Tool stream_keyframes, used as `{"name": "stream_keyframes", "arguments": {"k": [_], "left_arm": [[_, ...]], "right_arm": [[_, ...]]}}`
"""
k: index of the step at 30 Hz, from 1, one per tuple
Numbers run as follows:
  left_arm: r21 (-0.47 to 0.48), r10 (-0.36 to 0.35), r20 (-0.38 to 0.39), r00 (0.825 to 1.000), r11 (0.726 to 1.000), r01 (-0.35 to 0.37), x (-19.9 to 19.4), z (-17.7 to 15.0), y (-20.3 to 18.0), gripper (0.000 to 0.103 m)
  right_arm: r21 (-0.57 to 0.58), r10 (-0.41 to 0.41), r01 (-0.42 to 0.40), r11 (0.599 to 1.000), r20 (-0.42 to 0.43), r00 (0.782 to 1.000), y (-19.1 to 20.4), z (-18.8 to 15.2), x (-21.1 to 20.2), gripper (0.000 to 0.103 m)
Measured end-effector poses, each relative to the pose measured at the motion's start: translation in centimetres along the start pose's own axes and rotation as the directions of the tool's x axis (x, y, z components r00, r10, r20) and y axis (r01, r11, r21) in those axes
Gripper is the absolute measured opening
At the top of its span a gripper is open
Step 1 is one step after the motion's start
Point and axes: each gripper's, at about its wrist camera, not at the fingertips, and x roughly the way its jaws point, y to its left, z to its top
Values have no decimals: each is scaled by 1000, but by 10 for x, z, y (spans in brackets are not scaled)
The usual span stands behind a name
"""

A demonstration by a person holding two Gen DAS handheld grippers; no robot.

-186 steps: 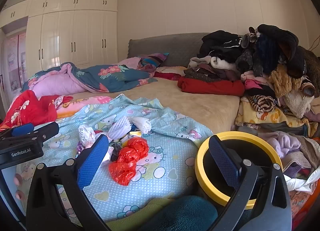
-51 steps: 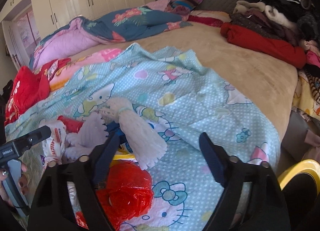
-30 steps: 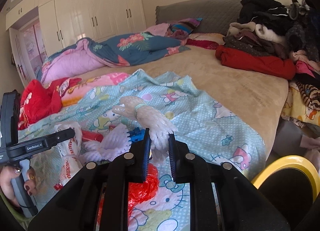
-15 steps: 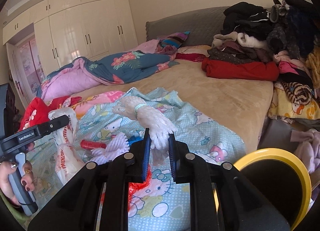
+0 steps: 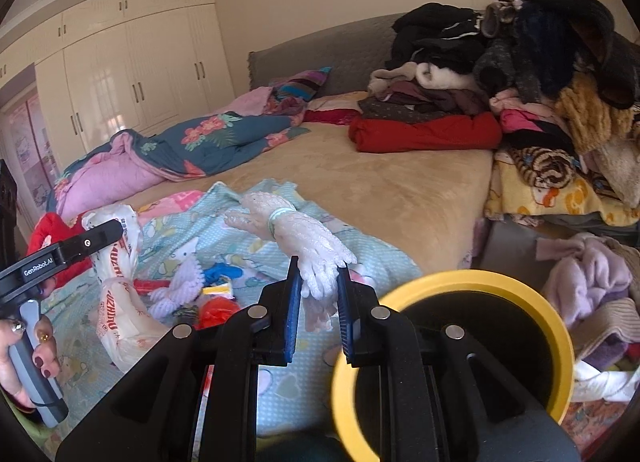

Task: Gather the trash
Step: 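Carry the bag with the left tool while the right tool carries the glove over the yellow-rimmed bin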

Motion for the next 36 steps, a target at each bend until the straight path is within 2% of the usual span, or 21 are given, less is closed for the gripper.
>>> {"name": "stream_keyframes", "arguments": {"k": [13,24,32,34,35,36], "left_arm": [[115,-110,-31,993,987,113,29,-16,-85,37],[210,-122,-54,991,969,131,68,-33,-140,37],[225,-139,-123,983,961,164,108,-49,-160,39],[212,-167,-139,976,958,194,115,-51,-163,39],[204,-176,-143,974,958,203,117,-52,-163,41],[192,-184,-150,971,958,211,119,-53,-162,43]], "right_arm": [[104,-147,150,983,-34,989,-69,-23,-36,17],[176,-241,264,948,-141,960,-114,-45,-33,17],[228,-263,307,924,-204,943,-142,-56,-27,19],[236,-267,315,919,-212,940,-145,-59,-25,21],[242,-266,316,917,-218,939,-147,-61,-24,28],[245,-270,322,914,-223,937,-148,-62,-23,41]]}}
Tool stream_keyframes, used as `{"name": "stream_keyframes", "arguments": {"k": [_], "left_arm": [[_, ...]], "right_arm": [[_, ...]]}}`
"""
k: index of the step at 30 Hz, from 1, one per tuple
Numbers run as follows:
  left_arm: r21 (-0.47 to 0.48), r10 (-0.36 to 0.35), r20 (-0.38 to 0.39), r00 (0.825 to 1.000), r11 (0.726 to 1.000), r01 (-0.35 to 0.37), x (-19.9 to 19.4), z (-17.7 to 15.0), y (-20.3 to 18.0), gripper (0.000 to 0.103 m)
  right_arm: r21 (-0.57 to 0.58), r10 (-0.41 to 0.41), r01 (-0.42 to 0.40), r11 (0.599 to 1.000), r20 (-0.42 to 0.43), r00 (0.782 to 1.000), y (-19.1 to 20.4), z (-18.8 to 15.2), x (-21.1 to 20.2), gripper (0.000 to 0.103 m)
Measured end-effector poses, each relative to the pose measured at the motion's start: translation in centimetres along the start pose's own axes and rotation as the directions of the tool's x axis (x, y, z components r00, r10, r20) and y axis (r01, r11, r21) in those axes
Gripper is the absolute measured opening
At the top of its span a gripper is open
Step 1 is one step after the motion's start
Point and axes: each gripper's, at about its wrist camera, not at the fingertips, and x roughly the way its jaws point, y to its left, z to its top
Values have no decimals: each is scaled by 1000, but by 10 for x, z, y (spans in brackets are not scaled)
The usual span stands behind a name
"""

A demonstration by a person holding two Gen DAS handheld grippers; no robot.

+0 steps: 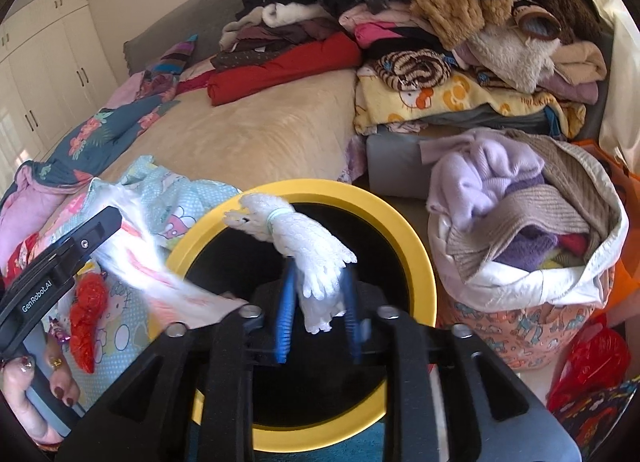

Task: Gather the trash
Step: 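Carry the bag with the left tool while the right tool carries the glove over the yellow-rimmed bin, then open the left tool over the bin while the right tool opens, dropping the glove, then move both tools back over the remaining trash on the bed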

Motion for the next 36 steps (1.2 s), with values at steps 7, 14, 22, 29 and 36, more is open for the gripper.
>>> {"name": "stream_keyframes", "arguments": {"k": [7,14,22,29,36], "left_arm": [[-71,-8,-23,1000,997,6,-9,-10,21,82],[-68,60,47,997,996,-57,-41,-9,37,92],[-62,122,107,987,991,-116,-71,-8,56,92],[-87,174,128,976,983,-163,-95,-12,81,92],[-122,239,140,961,967,-223,-114,-17,108,92]], "right_arm": [[19,-11,10,1000,41,999,-1,0,-3,66],[-39,65,-60,997,134,989,27,2,-21,75],[-109,162,-140,984,223,961,70,5,-48,82],[-165,220,-186,969,221,950,107,1,-56,85],[-225,271,-228,947,184,945,145,-11,-51,86]]}}
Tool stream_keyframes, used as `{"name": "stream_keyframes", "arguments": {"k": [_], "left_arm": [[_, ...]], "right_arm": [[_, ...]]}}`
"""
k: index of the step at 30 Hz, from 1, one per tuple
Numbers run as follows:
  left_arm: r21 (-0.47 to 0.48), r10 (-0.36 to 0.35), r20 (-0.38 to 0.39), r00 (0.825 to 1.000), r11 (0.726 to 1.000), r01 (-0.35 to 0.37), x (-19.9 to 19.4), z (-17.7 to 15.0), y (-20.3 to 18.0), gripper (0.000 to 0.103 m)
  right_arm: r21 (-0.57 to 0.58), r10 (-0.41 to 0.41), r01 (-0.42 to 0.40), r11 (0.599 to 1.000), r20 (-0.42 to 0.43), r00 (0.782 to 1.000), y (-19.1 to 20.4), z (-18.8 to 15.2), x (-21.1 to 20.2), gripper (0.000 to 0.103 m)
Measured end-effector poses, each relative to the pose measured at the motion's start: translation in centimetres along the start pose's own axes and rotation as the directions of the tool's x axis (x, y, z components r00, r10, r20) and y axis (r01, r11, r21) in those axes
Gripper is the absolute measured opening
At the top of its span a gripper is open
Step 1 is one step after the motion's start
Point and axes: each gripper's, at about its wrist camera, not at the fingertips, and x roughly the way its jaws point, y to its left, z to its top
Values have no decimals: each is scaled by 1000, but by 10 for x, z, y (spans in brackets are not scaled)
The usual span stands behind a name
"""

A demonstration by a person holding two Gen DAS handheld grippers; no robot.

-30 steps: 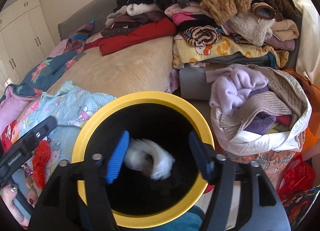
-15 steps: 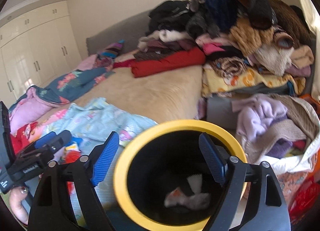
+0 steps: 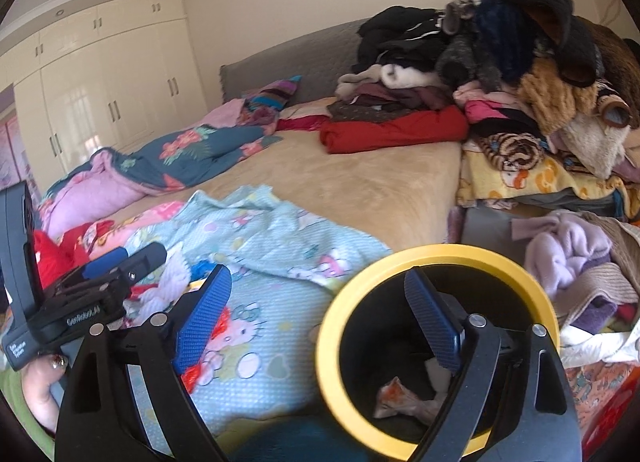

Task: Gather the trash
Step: 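Move both tools back over the remaining trash on the bed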

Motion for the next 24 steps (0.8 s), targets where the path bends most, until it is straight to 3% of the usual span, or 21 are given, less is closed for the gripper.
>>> {"name": "stream_keyframes", "arguments": {"k": [24], "left_arm": [[-138,173,-29,985,975,-175,-16,-13,109,92]], "right_arm": [[-119,140,-153,981,-111,984,93,-23,41,90]]}}
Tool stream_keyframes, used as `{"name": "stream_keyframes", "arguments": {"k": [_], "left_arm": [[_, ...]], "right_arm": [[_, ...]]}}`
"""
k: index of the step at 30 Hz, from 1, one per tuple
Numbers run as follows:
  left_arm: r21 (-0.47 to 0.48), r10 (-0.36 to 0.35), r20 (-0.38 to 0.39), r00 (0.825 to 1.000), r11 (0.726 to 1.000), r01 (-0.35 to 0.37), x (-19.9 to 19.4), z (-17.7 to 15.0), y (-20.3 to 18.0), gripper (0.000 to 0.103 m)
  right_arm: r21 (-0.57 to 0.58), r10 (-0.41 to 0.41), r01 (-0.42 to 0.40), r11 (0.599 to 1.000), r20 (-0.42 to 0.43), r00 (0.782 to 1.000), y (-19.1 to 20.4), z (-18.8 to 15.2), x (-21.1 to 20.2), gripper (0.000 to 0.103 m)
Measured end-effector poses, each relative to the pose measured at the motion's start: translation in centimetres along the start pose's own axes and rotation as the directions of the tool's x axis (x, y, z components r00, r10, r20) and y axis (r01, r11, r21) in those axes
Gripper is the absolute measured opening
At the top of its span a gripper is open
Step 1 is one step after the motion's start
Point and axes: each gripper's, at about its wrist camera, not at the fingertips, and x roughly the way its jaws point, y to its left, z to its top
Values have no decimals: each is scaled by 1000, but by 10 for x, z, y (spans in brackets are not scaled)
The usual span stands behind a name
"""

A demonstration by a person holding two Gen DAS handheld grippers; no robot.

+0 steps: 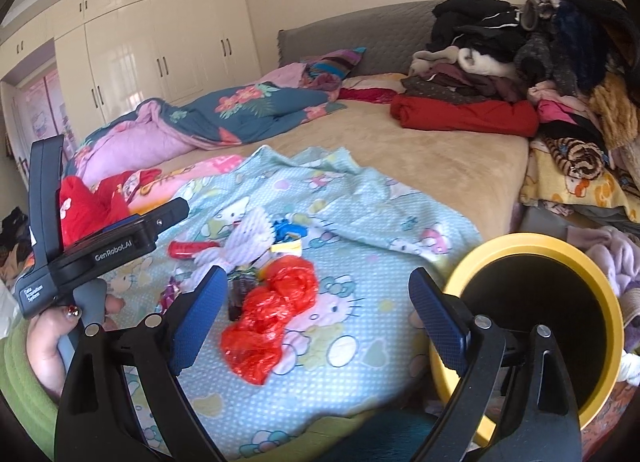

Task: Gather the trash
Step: 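Move both tools back over the remaining trash on the bed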

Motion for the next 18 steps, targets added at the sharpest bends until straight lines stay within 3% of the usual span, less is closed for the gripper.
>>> {"name": "stream_keyframes", "arguments": {"k": [7,18], "left_arm": [[-38,35,-27,999,999,-36,7,-1,32,92],[-57,0,-146,989,998,-8,43,-13,68,92]], "right_arm": [[-29,26,-27,999,-27,999,18,-4,15,92],[-58,18,-23,998,-86,996,31,-14,47,92]]}}
